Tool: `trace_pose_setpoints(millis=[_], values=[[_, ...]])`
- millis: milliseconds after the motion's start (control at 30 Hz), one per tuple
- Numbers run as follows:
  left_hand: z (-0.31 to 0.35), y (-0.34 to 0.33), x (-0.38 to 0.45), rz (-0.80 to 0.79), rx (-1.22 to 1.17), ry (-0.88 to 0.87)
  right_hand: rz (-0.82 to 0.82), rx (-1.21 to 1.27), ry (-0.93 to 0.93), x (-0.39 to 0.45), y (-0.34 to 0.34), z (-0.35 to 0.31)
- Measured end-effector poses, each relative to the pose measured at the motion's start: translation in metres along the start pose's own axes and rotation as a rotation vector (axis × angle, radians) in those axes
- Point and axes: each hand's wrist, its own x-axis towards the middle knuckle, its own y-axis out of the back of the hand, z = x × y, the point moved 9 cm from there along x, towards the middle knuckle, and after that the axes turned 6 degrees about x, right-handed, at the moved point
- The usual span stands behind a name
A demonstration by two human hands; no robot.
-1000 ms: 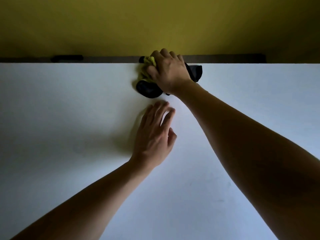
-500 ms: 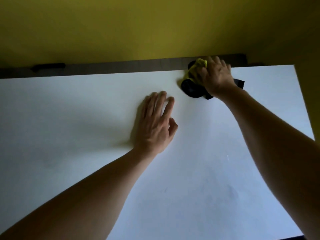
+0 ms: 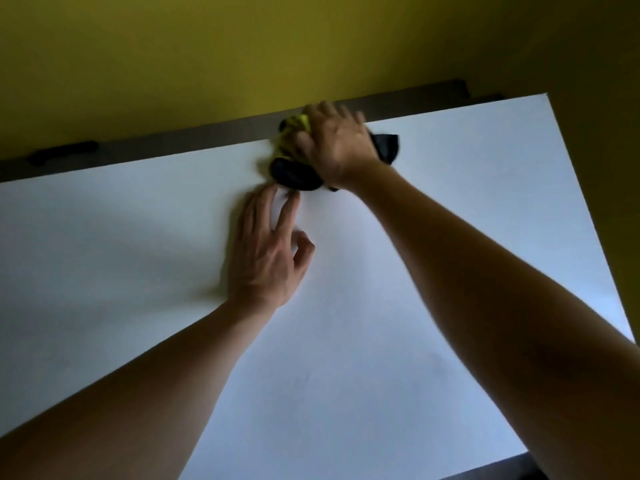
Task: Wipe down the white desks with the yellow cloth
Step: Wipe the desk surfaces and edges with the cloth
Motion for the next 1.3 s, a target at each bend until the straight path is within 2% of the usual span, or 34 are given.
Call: trace_pose_setpoints(millis=[167, 300, 400, 633, 767, 867, 1133, 1233, 1300], values=[[0.003, -0.001, 0.001, -0.016, -0.004, 0.010, 0.103, -0.014, -0.306, -0.032, 0.060, 0.136], [0.003, -0.002, 0.003, -0.022, -0.005, 0.022, 0.140, 0.001, -0.453, -0.035, 0.072, 0.171], [0.002, -0.003, 0.001, -0.038, 0.001, 0.032, 0.138, -0.045, -0.444, -0.034, 0.061, 0.146], [0.003, -0.002, 0.001, -0.030, 0.028, 0.015, 0.073, 0.028, -0.086, -0.010, 0.009, -0.003], [0.002, -0.004, 0.002, -0.016, 0.040, 0.003, 0.085, -0.006, -0.035, -0.010, 0.011, 0.004], [0.004, -0.002, 0.001, 0.017, 0.009, 0.008, 0.120, 0.019, -0.048, -0.018, 0.027, 0.040], [0.015, -0.005, 0.002, 0.034, 0.090, 0.069, 0.214, -0.003, -0.323, -0.058, 0.108, 0.238], [0.047, -0.006, 0.006, 0.054, 0.056, 0.133, 0.234, -0.017, -0.369, -0.060, 0.114, 0.253], [0.101, -0.013, 0.008, 0.052, 0.006, 0.048, 0.227, -0.037, -0.364, -0.058, 0.109, 0.238]])
